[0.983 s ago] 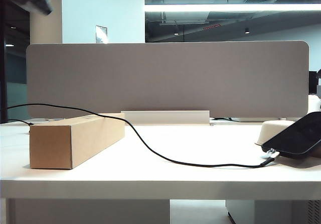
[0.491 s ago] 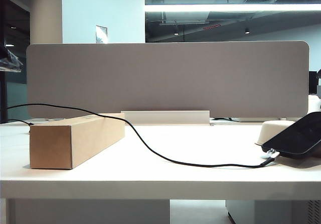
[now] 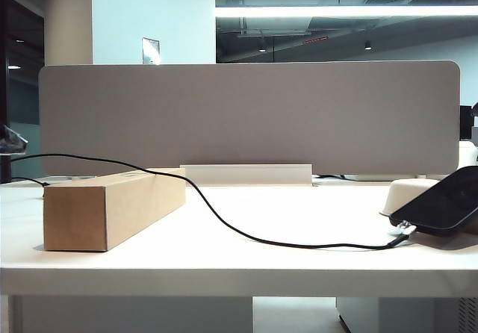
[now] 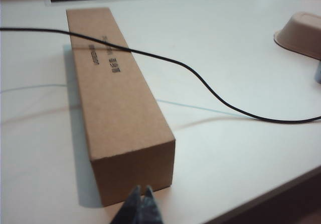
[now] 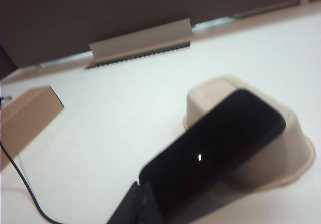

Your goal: Pick up the charging cable and the phone, plug the charging cable into the charging port on the phone, and finally place them back on the table.

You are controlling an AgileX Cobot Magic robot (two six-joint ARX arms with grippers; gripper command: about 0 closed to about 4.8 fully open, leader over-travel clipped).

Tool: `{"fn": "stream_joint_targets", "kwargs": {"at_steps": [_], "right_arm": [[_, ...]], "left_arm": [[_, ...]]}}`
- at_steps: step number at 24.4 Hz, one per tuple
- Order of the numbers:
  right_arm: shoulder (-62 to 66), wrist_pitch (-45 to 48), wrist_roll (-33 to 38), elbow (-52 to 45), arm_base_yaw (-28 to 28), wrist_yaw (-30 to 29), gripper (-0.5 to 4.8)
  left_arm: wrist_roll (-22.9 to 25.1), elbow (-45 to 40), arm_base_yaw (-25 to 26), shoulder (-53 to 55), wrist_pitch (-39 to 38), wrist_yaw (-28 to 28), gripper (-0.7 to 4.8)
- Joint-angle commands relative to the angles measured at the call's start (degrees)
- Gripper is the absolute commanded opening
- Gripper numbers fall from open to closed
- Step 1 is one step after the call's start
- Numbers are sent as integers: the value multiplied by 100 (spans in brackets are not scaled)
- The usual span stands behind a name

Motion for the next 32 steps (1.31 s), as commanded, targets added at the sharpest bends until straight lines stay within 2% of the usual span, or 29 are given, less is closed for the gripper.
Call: {"fn": "stream_joint_targets", "kwargs": {"at_steps": [1,4,7,10,14,27,29,32], "right_arm": [[-83,-125,-57,-35,-2,-31,-5],[-83,-120,-59,-35,0,-33,-5],[-83,-328,-55,-35,0,-129,-1],[-83,-522,-44,-35,0,-616,52],[-83,-498,-44,-35,-9,-363,52],[-83,-498,-46,-35,-9,-380,52],[-83,-498,-46,-35,-9,-380,52],[-83,-498,-44,-35,-9,-393,52]], "left_arm": [[138,-208,-2,0,387,-72,-6],[404,-208,-2,-7,356,-144,-6],[426,-208,-2,-9,404,-146,-6],[387,-208,-2,-7,275,-111,-6],[389,-208,-2,-9,140,-122,-6],[400,-208,17,-52,136,-122,-6],[551,-205,260,-262,52,-116,-6],[658,-208,979,-809,-83,-140,-5]]}}
